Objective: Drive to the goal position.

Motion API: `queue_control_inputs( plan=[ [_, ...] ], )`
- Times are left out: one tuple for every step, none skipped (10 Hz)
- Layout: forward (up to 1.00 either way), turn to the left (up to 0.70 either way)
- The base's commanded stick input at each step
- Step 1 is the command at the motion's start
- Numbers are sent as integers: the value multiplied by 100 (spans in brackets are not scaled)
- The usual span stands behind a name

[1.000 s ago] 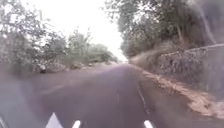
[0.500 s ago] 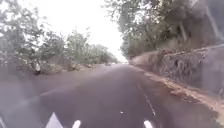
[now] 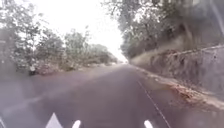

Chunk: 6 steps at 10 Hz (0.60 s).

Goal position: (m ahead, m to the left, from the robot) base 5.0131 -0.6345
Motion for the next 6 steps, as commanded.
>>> queue_control_inputs(
  plan=[
    [100, 0],
    [100, 0],
    [100, 0],
    [100, 0],
    [100, 0],
    [100, 0]
  ],
)
